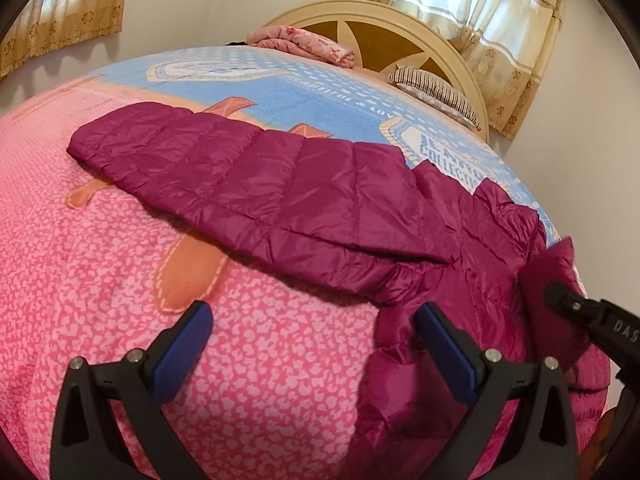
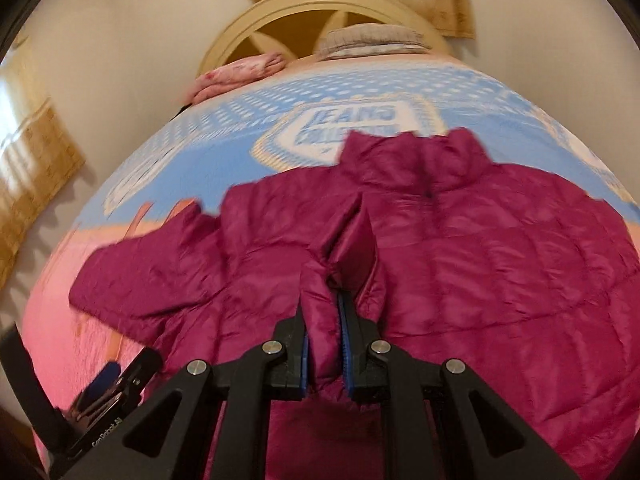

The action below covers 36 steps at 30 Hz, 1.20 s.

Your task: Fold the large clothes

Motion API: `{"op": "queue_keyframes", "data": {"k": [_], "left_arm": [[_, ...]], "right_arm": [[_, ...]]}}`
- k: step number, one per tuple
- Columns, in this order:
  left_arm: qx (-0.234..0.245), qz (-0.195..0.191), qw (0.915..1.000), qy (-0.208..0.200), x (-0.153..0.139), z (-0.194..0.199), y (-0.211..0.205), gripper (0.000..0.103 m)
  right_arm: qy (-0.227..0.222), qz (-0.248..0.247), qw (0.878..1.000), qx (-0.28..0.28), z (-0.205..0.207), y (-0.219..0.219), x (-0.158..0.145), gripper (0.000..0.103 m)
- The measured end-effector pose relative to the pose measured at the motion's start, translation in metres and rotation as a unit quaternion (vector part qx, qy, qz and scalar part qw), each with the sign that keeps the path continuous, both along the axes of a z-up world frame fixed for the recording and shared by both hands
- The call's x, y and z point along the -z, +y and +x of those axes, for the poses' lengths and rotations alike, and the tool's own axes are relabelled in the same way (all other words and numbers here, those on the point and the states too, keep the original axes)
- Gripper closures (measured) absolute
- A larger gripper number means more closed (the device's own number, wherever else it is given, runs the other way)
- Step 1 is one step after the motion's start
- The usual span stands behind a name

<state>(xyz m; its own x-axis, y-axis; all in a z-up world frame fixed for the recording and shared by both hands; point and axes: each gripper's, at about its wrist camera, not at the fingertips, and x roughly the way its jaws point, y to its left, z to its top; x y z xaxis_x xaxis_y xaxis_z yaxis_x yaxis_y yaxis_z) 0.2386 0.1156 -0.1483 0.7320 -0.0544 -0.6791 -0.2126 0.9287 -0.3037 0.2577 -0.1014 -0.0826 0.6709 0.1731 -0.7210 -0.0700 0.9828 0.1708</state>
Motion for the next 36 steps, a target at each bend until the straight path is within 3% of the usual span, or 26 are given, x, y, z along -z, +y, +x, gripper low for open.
{"op": "queue_keyframes", "data": {"k": [4,5,6,8,9,12,14,16,17,19,21,24,29,32,36], "left_arm": [[0.001,0.0,1.0,0.0,0.0,0.001,0.0,0.0],[0.0,-0.001,1.0,0.0,0.0,0.001,0.0,0.0],[0.001,-0.002,1.0,0.0,0.0,0.002,0.0,0.0],[0.001,-0.001,1.0,0.002,0.0,0.003,0.001,0.0],[0.001,0.0,1.0,0.002,0.0,0.002,0.001,0.0],[0.001,-0.002,1.0,0.001,0.001,0.002,0.001,0.0],[0.001,-0.001,1.0,0.002,0.001,0.002,0.001,0.0],[0.001,-0.002,1.0,0.002,0.001,0.002,0.0,0.0],[0.001,-0.001,1.0,0.002,0.001,0.003,0.0,0.0],[0.001,0.002,1.0,0.004,0.0,0.003,-0.001,0.0],[0.001,0.006,1.0,0.006,0.001,0.004,-0.001,0.0],[0.001,0.009,0.9999,0.009,0.001,0.004,-0.002,0.0],[0.0,0.014,0.9999,0.011,0.001,0.004,-0.003,0.0],[0.003,0.044,0.9988,0.022,-0.002,0.004,-0.012,0.0],[0.025,0.1,0.9946,0.013,-0.023,0.0,-0.036,0.0]], "right_arm": [[-0.009,0.013,1.0,-0.023,0.005,0.016,0.011,0.087],[-0.007,0.011,0.999,-0.032,0.008,0.02,0.016,0.079],[0.001,0.021,0.999,-0.045,0.011,0.023,0.022,0.062],[0.02,0.076,0.994,-0.071,0.016,0.022,0.028,0.043],[0.02,0.098,0.992,-0.074,0.015,0.02,0.025,0.042],[-0.01,0.169,0.982,-0.087,0.004,0.004,0.001,0.042],[-0.036,0.178,0.98,-0.075,-0.007,-0.016,-0.014,0.042],[-0.048,0.137,0.989,-0.037,-0.014,-0.034,-0.022,0.042],[-0.049,0.093,0.994,-0.004,-0.017,-0.045,-0.022,0.043],[-0.03,0.034,0.999,0.026,-0.016,-0.056,-0.01,0.056],[0.008,0.047,0.999,0.015,-0.012,-0.056,0.013,0.068],[0.028,0.068,0.997,-0.006,-0.009,-0.036,0.036,0.07],[0.024,-0.001,1.0,-0.007,0.001,0.005,0.052,0.069],[0.02,-0.009,1.0,-0.008,0.001,0.003,0.055,0.069],[0.017,0.029,0.999,-0.008,-0.004,-0.014,0.055,0.069]]}}
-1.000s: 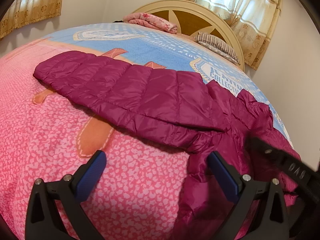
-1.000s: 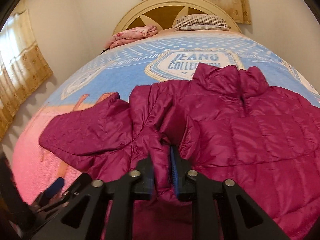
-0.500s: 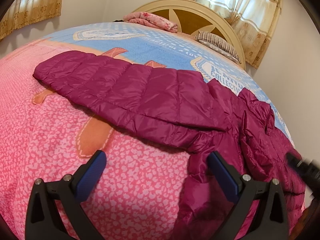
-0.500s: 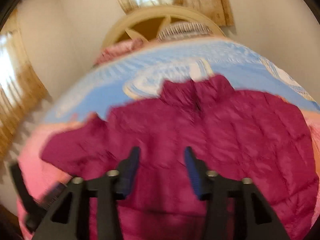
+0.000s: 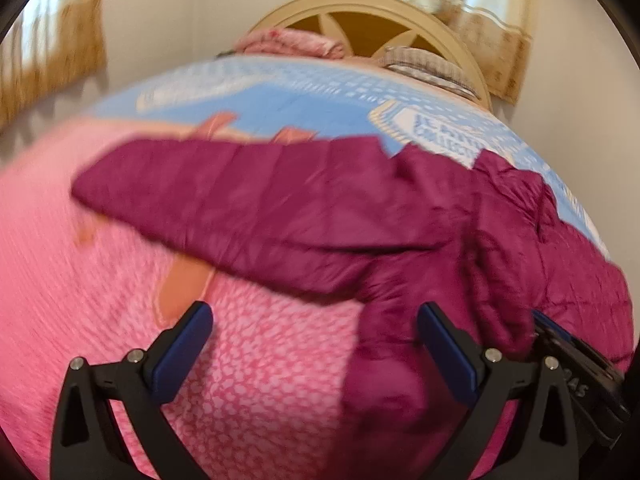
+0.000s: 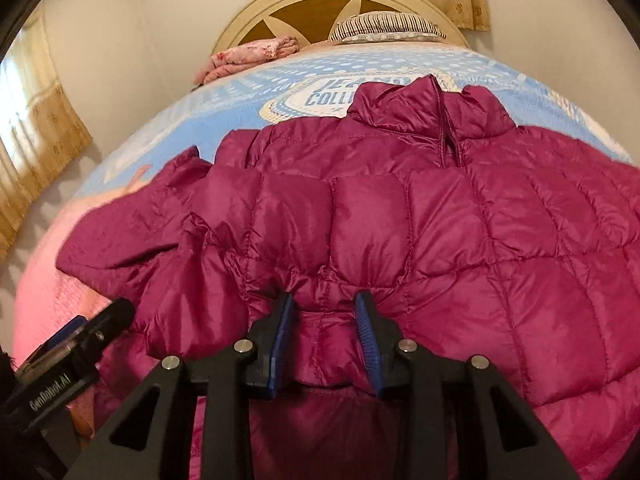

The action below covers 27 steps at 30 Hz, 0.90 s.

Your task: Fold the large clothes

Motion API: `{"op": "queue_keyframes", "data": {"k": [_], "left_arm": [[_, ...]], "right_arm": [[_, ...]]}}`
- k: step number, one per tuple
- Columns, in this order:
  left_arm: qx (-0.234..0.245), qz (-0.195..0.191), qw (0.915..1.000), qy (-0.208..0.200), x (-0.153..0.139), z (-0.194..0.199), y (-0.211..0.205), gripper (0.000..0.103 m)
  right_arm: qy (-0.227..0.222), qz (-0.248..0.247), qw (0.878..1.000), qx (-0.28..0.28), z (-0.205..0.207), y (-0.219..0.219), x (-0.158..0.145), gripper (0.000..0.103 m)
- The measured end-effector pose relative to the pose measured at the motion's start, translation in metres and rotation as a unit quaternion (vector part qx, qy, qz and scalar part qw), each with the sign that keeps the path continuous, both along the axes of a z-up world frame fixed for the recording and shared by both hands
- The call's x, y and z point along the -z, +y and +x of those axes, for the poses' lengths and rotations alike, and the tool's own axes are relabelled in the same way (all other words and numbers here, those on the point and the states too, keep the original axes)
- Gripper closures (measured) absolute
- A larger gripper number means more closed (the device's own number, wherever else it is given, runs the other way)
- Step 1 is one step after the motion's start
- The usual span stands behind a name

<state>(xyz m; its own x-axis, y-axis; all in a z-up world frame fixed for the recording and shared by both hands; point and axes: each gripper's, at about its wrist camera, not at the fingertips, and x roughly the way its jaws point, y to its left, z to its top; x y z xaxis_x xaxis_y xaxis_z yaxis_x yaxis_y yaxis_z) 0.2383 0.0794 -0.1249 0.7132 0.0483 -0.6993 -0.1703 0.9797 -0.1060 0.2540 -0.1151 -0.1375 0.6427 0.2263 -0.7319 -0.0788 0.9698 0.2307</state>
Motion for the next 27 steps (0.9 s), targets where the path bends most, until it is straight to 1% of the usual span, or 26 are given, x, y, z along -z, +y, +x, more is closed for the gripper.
{"op": "queue_keyframes", "data": {"k": [2,4,6,8,10,11,12,14,15,16,17,19,21,22,24,25,26,27], "left_arm": [[0.017,0.008,0.9995,-0.027,-0.022,-0.004,-0.017,0.0],[0.028,0.003,0.9986,-0.046,-0.039,-0.002,-0.031,0.0],[0.03,0.013,0.9984,-0.045,-0.046,0.006,-0.045,0.0],[0.022,0.036,0.9987,-0.028,-0.037,0.02,-0.057,0.0],[0.011,0.038,0.9992,-0.01,-0.024,0.03,-0.061,0.0],[0.009,0.033,0.9994,0.006,-0.011,0.036,-0.06,0.0],[0.004,0.029,0.9995,0.013,-0.005,0.038,-0.06,0.0],[-0.01,-0.013,0.9998,0.013,0.004,0.038,-0.047,0.0],[-0.026,-0.018,0.9993,0.021,0.009,0.039,-0.04,0.0],[-0.032,-0.021,0.9985,0.038,0.016,0.043,-0.037,0.0],[-0.03,-0.028,0.9979,0.05,0.02,0.045,-0.036,0.0],[-0.029,-0.019,0.9982,0.05,0.019,0.045,-0.039,0.0],[-0.03,-0.005,0.9981,0.053,0.019,0.045,-0.043,0.0],[-0.03,-0.002,0.998,0.056,0.02,0.045,-0.044,0.0],[-0.032,0.003,0.9978,0.058,0.02,0.044,-0.046,0.0],[-0.034,0.008,0.9976,0.059,0.021,0.044,-0.047,0.0],[-0.035,0.012,0.9974,0.062,0.021,0.046,-0.049,0.0],[-0.036,0.018,0.9971,0.065,0.022,0.047,-0.051,0.0]], "right_arm": [[-0.001,0.013,1.0,0.0,0.0,-0.004,0.0,0.069],[-0.001,0.016,1.0,0.0,-0.001,-0.005,0.0,0.068],[-0.002,0.02,1.0,0.0,-0.003,-0.006,0.0,0.068],[-0.002,0.038,0.999,0.002,-0.004,-0.012,0.0,0.068],[-0.002,0.059,0.998,0.003,-0.003,-0.016,0.0,0.068],[-0.001,0.074,0.997,0.006,-0.003,-0.02,0.0,0.068],[0.0,0.088,0.996,0.009,-0.004,-0.024,0.0,0.068],[0.003,0.079,0.997,0.011,-0.01,-0.024,-0.004,0.068],[-0.002,0.075,0.997,0.01,-0.014,-0.024,-0.009,0.069],[-0.021,0.08,0.997,0.009,-0.02,-0.029,-0.019,0.069],[-0.043,0.071,0.996,0.018,-0.024,-0.037,-0.031,0.069],[-0.071,0.01,0.995,0.072,-0.028,-0.06,-0.054,0.069],[-0.084,-0.044,0.987,0.131,-0.026,-0.094,-0.069,0.069],[-0.082,-0.073,0.982,0.154,-0.023,-0.113,-0.072,0.069],[-0.051,-0.127,0.972,0.189,-0.017,-0.145,-0.063,0.069],[-0.029,-0.138,0.97,0.197,-0.013,-0.158,-0.055,0.069],[0.009,-0.145,0.969,0.201,-0.01,-0.176,-0.034,0.069],[0.027,-0.136,0.971,0.196,-0.009,-0.186,-0.016,0.069]]}}
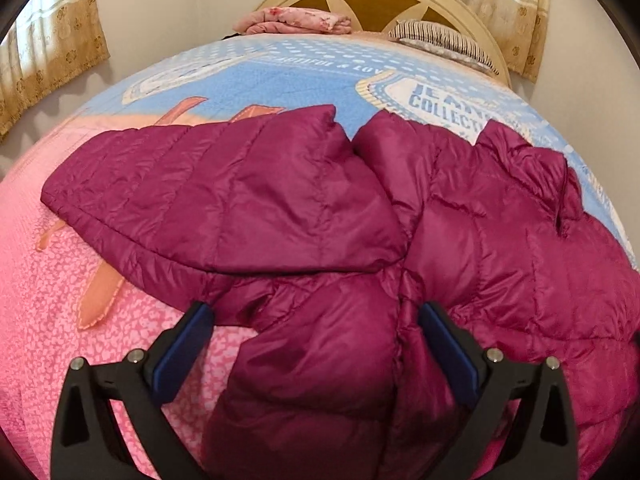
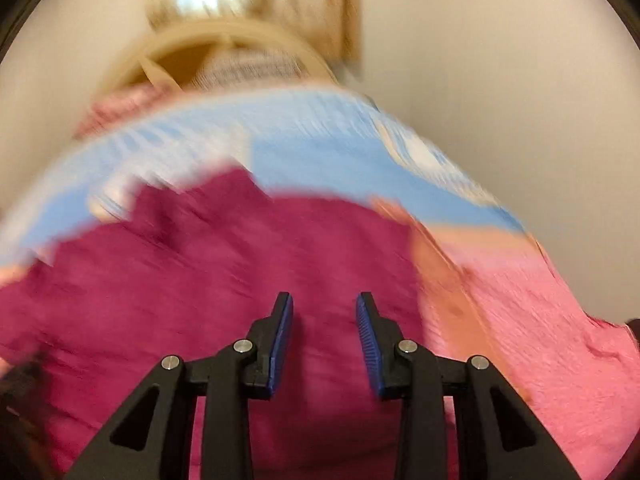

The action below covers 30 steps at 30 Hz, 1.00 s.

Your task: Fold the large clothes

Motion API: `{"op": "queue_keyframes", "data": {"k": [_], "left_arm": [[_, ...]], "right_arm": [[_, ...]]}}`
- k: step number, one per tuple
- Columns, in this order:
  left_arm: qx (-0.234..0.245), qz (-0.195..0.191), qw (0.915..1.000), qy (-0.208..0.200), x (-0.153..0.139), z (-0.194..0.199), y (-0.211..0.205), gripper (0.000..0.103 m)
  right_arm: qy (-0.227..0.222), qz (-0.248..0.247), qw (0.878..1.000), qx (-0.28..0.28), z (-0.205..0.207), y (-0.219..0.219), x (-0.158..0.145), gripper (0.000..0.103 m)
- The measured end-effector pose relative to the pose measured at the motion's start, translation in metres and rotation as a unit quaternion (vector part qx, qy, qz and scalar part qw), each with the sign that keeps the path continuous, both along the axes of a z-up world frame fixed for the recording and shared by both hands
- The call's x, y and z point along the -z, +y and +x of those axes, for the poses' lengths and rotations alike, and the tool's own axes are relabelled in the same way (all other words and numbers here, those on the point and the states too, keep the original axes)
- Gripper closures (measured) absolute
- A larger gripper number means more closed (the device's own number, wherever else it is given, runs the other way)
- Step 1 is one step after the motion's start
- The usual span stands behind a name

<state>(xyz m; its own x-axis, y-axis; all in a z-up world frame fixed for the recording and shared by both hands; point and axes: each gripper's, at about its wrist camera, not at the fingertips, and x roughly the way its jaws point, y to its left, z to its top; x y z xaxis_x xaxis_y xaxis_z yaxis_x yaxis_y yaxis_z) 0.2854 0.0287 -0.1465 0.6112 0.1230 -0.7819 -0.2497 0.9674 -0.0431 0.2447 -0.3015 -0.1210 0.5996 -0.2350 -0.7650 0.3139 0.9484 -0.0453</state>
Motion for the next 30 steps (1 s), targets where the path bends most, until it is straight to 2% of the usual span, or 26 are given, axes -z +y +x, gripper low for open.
{"op": "queue_keyframes", "data": {"k": [1,3,7,9,11,13,14,16,18,20,22,24,26,29,30], "left_arm": [[0.0,0.01,0.9999,0.004,0.001,0.001,-0.003,0.0],[-0.001,0.022,0.9997,0.007,0.003,0.007,-0.005,0.0],[-0.003,0.022,0.9997,0.009,0.004,0.008,-0.005,0.0],[0.001,0.002,1.0,0.004,0.004,0.008,0.0,0.0],[0.015,-0.04,0.999,-0.013,-0.001,-0.001,0.014,0.0],[0.012,-0.102,0.9937,-0.046,-0.01,-0.016,0.038,0.0],[-0.01,-0.123,0.9902,-0.065,-0.016,-0.028,0.058,0.0],[-0.055,-0.133,0.985,-0.095,-0.024,-0.042,0.089,0.0],[-0.118,-0.128,0.9773,-0.12,-0.032,-0.052,0.132,0.0],[-0.175,-0.118,0.9696,-0.123,-0.036,-0.051,0.17,0.0],[-0.221,-0.11,0.9629,-0.108,-0.036,-0.042,0.209,0.0],[-0.241,-0.116,0.9572,-0.11,-0.034,-0.032,0.242,0.0],[-0.252,-0.149,0.9514,-0.093,-0.027,-0.017,0.269,0.002],[-0.257,-0.207,0.9377,-0.109,-0.019,-0.007,0.28,0.006],[-0.268,-0.209,0.9344,-0.108,-0.016,-0.002,0.281,0.009]], "right_arm": [[-0.003,0.036,0.999,-0.005,-0.003,-0.01,0.014,0.069],[-0.03,0.07,0.997,0.001,-0.008,-0.019,0.011,0.068],[-0.027,0.06,0.998,0.003,-0.009,-0.015,0.017,0.067],[-0.025,0.05,0.998,0.002,-0.009,-0.011,0.017,0.067],[-0.027,0.049,0.998,0.003,-0.008,-0.016,0.018,0.067],[-0.03,0.055,0.998,0.002,-0.007,-0.014,0.015,0.067],[-0.033,0.06,0.998,0.002,-0.007,-0.014,0.015,0.066],[-0.037,0.066,0.997,0.002,-0.015,-0.02,0.01,0.065],[-0.038,0.067,0.997,-0.001,-0.014,-0.021,0.01,0.062],[-0.036,0.059,0.998,-0.002,-0.013,-0.018,0.011,0.061],[-0.035,0.056,0.998,-0.003,-0.011,-0.016,0.011,0.06],[-0.036,0.058,0.998,-0.004,-0.011,-0.016,0.011,0.06],[-0.037,0.062,0.997,-0.004,-0.011,-0.016,0.012,0.059],[-0.037,0.061,0.997,-0.004,-0.011,-0.016,0.011,0.059],[-0.036,0.061,0.997,-0.004,-0.011,-0.016,0.012,0.059]]}}
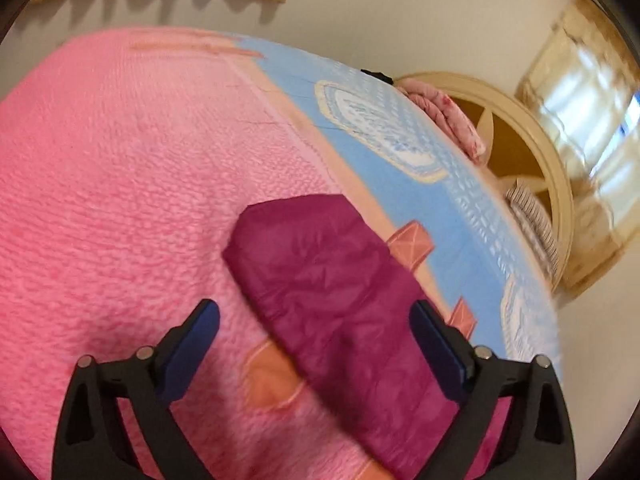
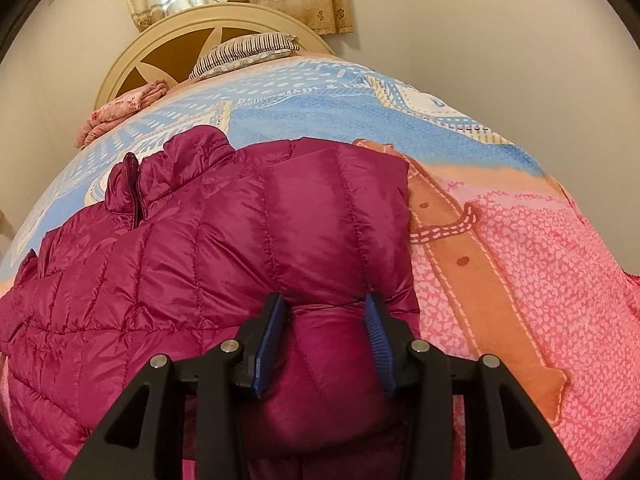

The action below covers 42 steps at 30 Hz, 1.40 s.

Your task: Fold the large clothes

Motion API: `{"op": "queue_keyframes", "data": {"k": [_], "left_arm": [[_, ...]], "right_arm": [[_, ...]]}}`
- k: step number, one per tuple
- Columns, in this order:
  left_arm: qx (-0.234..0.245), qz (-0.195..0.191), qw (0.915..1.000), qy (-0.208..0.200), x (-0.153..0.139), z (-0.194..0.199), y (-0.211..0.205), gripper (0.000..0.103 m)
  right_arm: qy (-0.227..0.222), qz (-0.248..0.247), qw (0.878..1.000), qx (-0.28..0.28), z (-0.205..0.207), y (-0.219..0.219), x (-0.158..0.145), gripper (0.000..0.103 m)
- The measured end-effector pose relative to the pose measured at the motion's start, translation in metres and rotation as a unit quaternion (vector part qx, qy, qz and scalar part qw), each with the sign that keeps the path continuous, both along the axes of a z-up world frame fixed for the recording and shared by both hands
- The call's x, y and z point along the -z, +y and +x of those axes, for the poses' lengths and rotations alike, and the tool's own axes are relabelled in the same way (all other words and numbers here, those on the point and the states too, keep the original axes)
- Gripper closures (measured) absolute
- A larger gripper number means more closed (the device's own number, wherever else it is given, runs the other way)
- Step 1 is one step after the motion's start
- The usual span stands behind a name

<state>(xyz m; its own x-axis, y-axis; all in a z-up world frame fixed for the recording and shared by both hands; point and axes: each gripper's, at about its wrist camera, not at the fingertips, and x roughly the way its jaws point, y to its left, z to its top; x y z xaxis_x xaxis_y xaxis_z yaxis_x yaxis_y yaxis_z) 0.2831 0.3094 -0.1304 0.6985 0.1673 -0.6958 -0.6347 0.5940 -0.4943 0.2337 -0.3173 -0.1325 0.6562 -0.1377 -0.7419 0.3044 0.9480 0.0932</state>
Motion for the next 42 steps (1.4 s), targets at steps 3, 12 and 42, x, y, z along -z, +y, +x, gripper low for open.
{"op": "queue_keyframes", "data": {"k": [3,12,42], "left_arm": [[0.005,0.007,0.9997,0.022,0.01,0.018,-0.007,0.021],[-0.002,0.082,0.9941,0.071,0.017,0.035,-0.028,0.051],[0.461,0.284,0.8177,-0.194,-0.092,-0.059,-0.398,0.096]], "right_arm": [[0.001,-0.001,1.0,0.0,0.0,0.0,0.0,0.059],[-0.001,0.002,1.0,-0.001,0.001,0.0,0.0,0.058],[-0.008,0.014,1.0,-0.001,-0.001,-0.003,0.001,0.058]]}}
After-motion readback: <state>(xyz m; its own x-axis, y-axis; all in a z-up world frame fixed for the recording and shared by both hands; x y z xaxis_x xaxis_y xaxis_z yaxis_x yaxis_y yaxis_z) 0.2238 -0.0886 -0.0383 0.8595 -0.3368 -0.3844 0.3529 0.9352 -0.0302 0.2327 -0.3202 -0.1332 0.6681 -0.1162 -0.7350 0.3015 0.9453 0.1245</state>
